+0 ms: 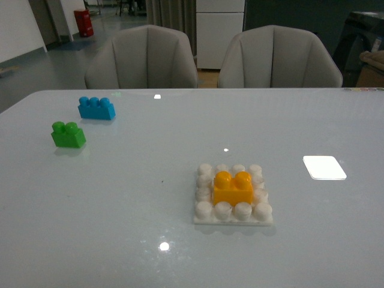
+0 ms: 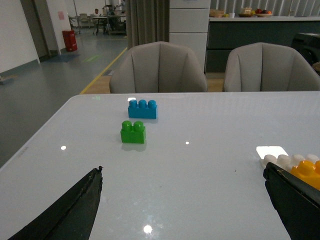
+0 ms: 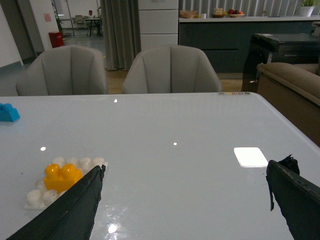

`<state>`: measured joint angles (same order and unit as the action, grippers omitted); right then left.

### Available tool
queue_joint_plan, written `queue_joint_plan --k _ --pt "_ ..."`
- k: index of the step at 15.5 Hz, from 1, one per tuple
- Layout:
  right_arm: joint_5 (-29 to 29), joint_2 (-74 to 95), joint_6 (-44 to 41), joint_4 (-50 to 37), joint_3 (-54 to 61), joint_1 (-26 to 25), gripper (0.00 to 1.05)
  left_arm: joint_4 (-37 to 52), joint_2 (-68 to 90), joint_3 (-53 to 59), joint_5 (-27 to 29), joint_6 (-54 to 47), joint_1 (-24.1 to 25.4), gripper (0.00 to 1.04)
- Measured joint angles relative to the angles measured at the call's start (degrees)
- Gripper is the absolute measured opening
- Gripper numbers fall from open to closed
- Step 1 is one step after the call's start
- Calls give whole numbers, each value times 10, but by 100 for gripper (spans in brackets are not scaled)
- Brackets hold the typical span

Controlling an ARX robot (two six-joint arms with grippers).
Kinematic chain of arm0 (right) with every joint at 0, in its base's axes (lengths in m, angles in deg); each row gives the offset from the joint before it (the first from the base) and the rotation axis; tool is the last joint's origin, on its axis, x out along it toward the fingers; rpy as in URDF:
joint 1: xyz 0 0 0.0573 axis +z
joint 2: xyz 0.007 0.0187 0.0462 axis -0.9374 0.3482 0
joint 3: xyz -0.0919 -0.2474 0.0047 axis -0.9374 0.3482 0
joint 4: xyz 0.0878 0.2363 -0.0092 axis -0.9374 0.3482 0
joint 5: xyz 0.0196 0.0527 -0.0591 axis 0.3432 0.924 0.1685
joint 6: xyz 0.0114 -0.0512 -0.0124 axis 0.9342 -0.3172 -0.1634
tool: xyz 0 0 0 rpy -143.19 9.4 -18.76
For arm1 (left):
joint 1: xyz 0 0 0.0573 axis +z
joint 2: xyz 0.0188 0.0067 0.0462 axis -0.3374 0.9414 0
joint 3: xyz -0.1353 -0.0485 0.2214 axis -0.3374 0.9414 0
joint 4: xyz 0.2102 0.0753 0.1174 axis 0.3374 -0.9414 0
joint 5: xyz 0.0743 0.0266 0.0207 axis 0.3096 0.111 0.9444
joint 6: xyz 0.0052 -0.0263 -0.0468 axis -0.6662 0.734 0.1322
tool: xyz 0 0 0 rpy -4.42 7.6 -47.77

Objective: Insert yellow block into base center

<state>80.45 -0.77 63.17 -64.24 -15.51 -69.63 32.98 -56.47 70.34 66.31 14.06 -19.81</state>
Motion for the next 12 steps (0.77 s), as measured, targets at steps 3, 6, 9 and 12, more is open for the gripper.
queue_joint_plan --k 3,6,9,12 --pt "0 0 0 0 0 0 98 0 0 0 0 0 0 98" --pt "0 0 0 0 0 0 98 0 0 0 0 0 0 98" --pt "0 0 0 0 0 0 98 0 0 0 0 0 0 98" --pt "0 0 0 0 0 0 98 0 0 0 0 0 0 98"
